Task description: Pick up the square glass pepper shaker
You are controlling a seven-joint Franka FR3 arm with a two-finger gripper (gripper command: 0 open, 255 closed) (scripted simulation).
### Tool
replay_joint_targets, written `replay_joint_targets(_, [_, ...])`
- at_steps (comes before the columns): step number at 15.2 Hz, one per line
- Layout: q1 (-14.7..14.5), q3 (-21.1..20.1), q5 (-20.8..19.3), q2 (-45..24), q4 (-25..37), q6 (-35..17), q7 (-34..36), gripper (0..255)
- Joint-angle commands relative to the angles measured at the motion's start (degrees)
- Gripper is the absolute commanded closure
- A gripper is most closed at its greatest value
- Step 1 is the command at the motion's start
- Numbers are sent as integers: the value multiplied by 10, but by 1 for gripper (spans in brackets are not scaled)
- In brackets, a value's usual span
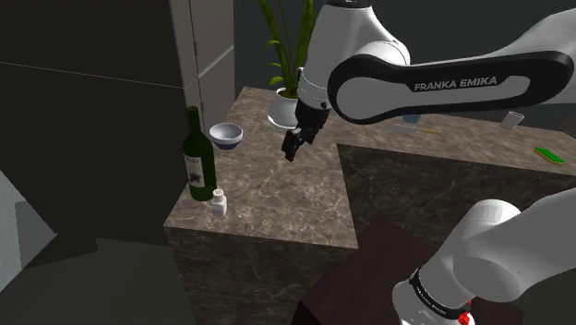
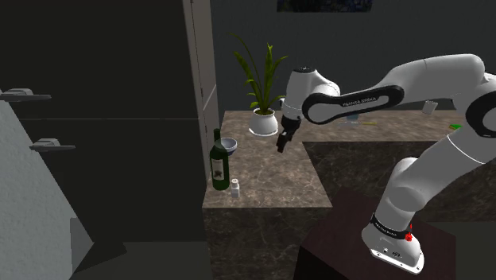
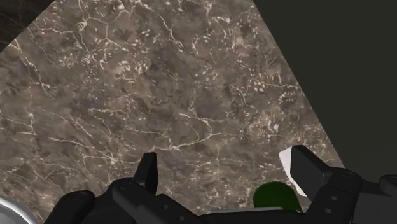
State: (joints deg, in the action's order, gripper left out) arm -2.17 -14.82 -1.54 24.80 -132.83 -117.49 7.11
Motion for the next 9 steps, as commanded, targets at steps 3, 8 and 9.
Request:
replay_joint_targets(3, [3, -37, -23, -81, 33, -43, 51, 0])
replay_joint_targets(8, [4, -75, -77, -190, 90, -80, 122, 0])
replay_joint_targets(9, [3, -81, -90, -212, 104, -84, 137, 0])
